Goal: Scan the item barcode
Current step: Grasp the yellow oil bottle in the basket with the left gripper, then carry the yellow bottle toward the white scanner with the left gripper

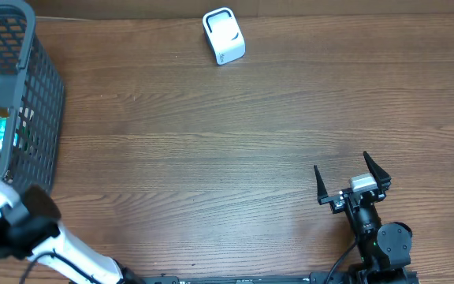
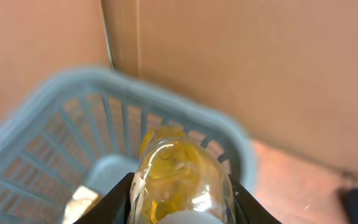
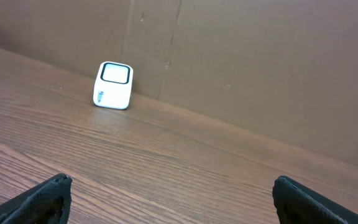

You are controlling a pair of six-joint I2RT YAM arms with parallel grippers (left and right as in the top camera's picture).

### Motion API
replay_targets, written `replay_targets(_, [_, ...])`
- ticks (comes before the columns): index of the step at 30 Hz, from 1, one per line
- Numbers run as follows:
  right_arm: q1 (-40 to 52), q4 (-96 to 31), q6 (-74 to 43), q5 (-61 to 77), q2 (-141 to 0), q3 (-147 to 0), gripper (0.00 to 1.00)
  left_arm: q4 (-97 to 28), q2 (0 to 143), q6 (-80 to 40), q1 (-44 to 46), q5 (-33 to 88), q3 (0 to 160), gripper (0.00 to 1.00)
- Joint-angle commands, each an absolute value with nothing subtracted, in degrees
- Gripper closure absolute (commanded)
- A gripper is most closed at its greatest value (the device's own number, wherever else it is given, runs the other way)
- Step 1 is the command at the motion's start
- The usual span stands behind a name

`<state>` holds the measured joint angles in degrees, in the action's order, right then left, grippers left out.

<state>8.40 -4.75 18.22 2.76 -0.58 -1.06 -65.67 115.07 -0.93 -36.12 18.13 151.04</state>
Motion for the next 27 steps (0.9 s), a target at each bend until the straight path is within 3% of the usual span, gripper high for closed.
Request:
replay_targets(1, [8.6,-4.6,18.0,2.7,-0.2,-0.4,0.00,-66.5,109.4,-5.5,-34.2,19.6,152.6,0.71])
replay_targets(14, [8.6,-4.6,18.0,2.7,-0.2,-0.4,0.00,-83.4,101.8,-9.3,-17.6,18.4,152.5,0.76])
replay_targets(22, [8.6,-4.6,18.0,2.6,-0.2,-0.4,0.00,-87.7,103.9,-10.5,0.9,17.1,151.5,0.78])
replay_targets(27, [8.6,-4.6,18.0,2.7,-0.2,-0.4,0.00,-86.3,108.4,-13.5,14.0,7.6,151.5,0.79])
